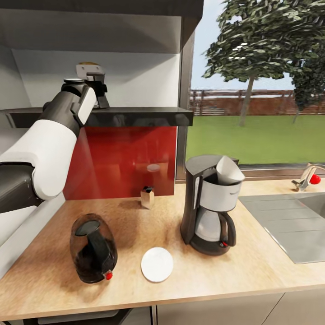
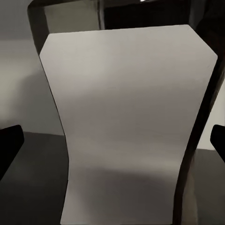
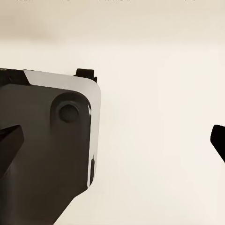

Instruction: Set up a coffee station on the kitchen countertop: keep the coffee maker on the countertop, move the bottle of coffee from the kitchen shelf to the counter next to the coffee maker, place a paper coffee filter on top of the coffee maker, put the saucer next to the coffee maker with the coffee cup on the saucer, and place the electric kettle next to the coffee maker.

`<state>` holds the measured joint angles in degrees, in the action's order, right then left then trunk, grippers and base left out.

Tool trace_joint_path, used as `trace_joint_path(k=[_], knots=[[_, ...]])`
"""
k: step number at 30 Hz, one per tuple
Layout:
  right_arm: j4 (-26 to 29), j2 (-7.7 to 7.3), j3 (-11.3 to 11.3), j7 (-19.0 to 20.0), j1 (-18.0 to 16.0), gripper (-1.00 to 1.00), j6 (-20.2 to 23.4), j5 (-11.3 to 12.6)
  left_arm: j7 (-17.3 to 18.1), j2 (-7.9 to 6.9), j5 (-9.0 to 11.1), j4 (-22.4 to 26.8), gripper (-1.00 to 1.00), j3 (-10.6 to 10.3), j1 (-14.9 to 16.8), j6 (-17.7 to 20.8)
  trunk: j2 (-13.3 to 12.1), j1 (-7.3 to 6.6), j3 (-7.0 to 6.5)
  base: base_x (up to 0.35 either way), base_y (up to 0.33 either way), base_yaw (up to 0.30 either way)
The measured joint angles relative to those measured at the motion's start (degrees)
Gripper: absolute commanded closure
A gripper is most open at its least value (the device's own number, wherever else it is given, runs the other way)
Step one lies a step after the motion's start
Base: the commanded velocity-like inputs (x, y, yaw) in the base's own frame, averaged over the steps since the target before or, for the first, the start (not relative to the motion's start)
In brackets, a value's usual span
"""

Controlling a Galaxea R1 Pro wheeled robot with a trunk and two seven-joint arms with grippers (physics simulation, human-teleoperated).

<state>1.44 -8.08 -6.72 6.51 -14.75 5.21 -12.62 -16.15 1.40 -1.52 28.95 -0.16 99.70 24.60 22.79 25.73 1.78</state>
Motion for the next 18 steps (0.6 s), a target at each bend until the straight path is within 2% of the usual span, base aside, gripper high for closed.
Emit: trace_joint_path(k=[6, 12, 13, 18], knots=[[0.00, -0.01, 0.00, 0.00, 0.00, -1.00, 0.00, 0.00, 0.03, -0.04, 0.05, 0.01, -1.00, -0.06, -0.21, -0.06, -0.01, 0.01, 0.00, 0.049, 0.000, 0.000], [0.00, -0.02, 0.00, 0.00, 0.00, -1.00, 0.01, 0.00, 0.09, -0.01, 0.08, 0.99, -1.00, -0.08, -1.89, -0.15, -0.01, 0.01, 0.00, 0.005, 0.000, 0.000], [0.00, -0.01, 0.00, 0.00, 0.00, -1.00, 0.00, 0.00, 0.10, -0.01, 0.06, 1.40, 1.00, -0.08, -2.26, -0.12, -0.01, 0.01, 0.00, 0.001, 0.000, 0.000], [0.00, -0.03, 0.00, 0.00, 0.00, -1.00, 0.04, 0.00, 0.19, 0.07, 0.14, 2.67, 1.00, -0.10, -3.09, 0.06, -0.01, 0.01, 0.00, 0.000, 0.000, 0.000]])
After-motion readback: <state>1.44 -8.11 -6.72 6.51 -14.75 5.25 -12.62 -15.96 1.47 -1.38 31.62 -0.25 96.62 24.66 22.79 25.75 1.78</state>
